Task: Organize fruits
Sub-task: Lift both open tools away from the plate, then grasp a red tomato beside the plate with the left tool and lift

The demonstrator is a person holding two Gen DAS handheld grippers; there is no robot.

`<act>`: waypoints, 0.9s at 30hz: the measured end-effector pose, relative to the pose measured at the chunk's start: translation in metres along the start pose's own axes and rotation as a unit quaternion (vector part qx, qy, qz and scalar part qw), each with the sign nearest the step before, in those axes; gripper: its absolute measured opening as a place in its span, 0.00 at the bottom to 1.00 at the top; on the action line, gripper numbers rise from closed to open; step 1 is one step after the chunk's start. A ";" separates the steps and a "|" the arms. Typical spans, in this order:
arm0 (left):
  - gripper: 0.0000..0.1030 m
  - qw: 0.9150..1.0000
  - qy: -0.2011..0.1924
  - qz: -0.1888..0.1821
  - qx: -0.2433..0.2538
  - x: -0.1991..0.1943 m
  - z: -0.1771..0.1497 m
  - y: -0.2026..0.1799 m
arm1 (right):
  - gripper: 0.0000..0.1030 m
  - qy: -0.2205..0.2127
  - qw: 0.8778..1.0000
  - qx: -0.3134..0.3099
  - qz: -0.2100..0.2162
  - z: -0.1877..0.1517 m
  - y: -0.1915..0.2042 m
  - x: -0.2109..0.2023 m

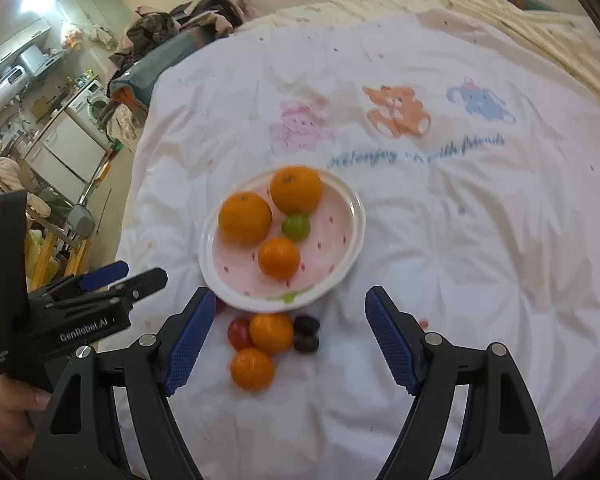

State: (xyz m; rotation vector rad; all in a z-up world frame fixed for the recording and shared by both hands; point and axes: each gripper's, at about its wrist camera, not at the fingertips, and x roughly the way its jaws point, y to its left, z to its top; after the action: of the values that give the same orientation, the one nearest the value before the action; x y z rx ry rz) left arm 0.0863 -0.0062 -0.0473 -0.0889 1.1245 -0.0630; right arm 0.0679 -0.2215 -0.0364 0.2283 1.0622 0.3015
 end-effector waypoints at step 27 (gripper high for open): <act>0.26 0.994 0.102 -0.008 0.040 0.086 -0.010 -0.023 | 0.78 0.052 0.995 0.085 -0.018 -0.008 -0.048 0.028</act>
State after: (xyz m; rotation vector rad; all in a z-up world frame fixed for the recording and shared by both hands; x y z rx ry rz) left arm 0.1144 -0.0379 -0.1258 -0.0211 1.3248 -0.1337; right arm 0.0800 -0.2564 -0.0789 0.3473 1.1953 0.1919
